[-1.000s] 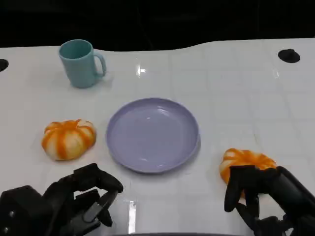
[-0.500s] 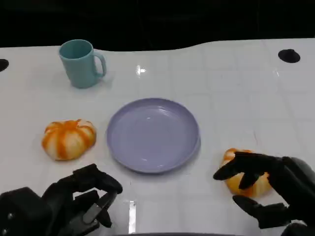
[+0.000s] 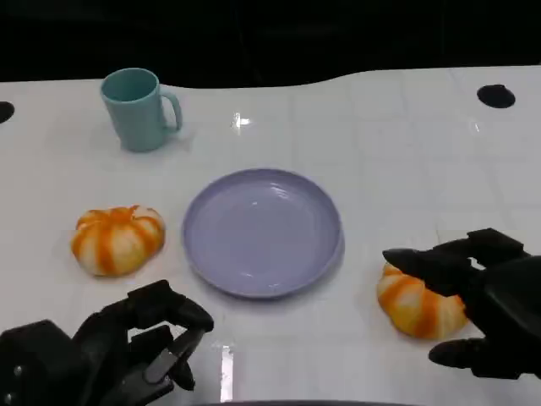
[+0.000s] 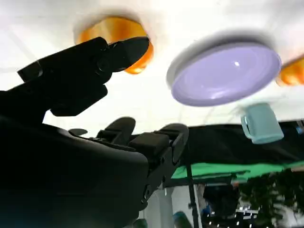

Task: Grasp the bread from the table and place it into the plate.

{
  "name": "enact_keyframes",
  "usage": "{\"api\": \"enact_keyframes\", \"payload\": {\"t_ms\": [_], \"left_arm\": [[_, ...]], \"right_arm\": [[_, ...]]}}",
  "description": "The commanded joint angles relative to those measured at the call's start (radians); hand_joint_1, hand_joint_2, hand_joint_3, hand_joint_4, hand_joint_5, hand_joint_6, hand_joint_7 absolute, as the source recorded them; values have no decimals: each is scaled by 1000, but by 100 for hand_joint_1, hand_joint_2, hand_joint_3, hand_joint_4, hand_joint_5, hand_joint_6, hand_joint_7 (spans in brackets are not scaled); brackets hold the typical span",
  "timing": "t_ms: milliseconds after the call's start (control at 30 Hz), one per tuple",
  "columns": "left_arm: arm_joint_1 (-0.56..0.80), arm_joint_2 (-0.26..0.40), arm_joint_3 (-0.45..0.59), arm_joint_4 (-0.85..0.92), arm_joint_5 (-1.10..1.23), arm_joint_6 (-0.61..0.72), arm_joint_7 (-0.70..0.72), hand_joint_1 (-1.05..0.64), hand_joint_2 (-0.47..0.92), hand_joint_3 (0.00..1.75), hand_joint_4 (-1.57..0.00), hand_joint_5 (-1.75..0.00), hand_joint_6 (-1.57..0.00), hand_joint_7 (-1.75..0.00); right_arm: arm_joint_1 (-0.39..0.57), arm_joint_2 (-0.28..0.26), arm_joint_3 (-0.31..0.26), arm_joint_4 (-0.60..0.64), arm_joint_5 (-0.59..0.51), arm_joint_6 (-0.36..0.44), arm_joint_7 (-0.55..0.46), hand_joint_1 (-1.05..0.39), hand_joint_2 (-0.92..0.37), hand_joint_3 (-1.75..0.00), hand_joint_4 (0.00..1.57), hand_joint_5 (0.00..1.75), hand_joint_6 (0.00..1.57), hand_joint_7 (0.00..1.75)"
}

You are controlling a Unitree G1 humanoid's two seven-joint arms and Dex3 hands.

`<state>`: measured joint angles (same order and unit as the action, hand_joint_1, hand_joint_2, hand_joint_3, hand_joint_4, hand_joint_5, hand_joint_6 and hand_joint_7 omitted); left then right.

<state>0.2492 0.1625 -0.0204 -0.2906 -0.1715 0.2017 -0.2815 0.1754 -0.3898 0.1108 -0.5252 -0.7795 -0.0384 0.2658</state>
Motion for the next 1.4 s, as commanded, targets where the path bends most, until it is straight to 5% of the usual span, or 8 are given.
{"api": "enact_keyframes", "payload": {"t_ms": [33, 467, 600, 1167, 1267, 1400], "left_arm": [[0, 4, 0, -16, -1, 13, 4, -43, 92, 49, -67, -175, -63, -132], [-10, 3, -5, -21, 10, 24, 13, -40, 92, 49, -67, -175, -62, -133], [-14, -1, -7, -26, 8, 34, 18, -39, 92, 49, -67, -175, -62, -133], [-5, -3, -18, -53, 19, 48, 34, -40, 91, 50, -68, -175, -61, -135], [-6, -4, -17, -56, 14, 55, 35, -40, 91, 50, -68, -175, -61, -135], [-5, -4, -16, -59, 11, 56, 35, -39, 91, 50, -68, -175, -61, -135]], "right_arm": [[-23, -29, 2, -5, -27, 16, 38, -43, -76, 0, 0, 58, 29, 1], [-111, -32, 78, 179, -149, 14, -16, -48, -76, 0, 4, 62, 31, 2], [-184, -29, 128, 325, -186, 27, -33, -50, -81, -2, 2, 60, 30, 1], [-379, 18, 256, 671, -200, 64, -166, -56, -89, -1, 9, 45, 32, 1], [-404, 31, 273, 738, -198, 57, -226, -56, -91, -1, 16, 42, 37, 2], [-432, 45, 281, 821, -174, 34, -324, -54, -91, 0, 45, 30, 58, 5]]}}
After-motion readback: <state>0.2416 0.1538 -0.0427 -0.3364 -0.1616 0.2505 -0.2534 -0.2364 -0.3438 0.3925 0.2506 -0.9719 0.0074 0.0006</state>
